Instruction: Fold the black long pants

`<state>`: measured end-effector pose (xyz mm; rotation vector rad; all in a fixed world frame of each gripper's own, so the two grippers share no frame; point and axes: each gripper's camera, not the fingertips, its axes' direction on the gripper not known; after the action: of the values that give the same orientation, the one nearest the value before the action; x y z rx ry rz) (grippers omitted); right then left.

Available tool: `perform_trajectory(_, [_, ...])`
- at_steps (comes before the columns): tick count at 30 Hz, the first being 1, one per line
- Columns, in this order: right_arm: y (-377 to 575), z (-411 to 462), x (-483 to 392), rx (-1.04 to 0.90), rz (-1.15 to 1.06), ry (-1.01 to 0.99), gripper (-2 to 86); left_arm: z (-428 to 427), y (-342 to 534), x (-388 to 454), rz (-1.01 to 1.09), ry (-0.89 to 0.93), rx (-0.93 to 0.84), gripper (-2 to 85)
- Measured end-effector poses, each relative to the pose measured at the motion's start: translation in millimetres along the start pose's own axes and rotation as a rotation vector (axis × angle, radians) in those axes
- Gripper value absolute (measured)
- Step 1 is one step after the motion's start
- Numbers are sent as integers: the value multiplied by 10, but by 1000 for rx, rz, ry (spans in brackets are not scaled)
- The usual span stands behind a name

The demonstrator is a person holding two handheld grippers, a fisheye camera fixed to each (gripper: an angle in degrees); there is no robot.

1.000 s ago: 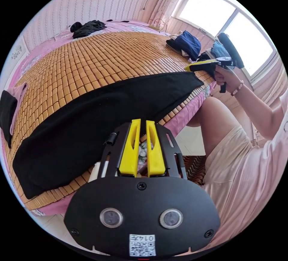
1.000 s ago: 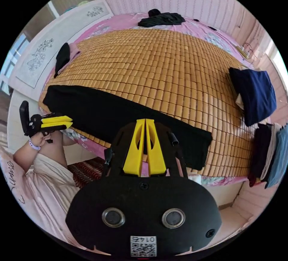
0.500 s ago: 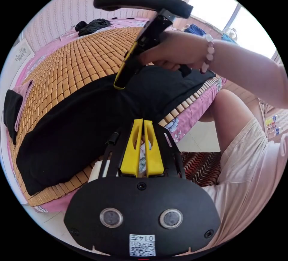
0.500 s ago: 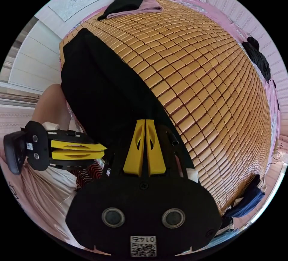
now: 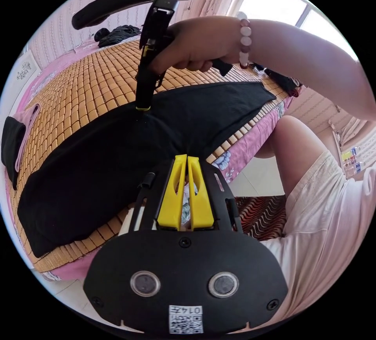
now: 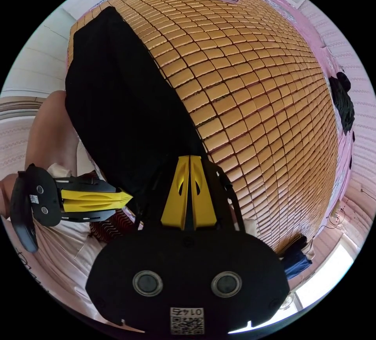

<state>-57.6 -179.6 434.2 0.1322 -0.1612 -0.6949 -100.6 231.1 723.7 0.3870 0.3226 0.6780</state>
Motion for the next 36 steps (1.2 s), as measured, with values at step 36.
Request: perform_trajectory(36, [5659, -274, 1635, 686, 1271, -290, 30, -704, 33, -1548, -471, -250, -246, -10])
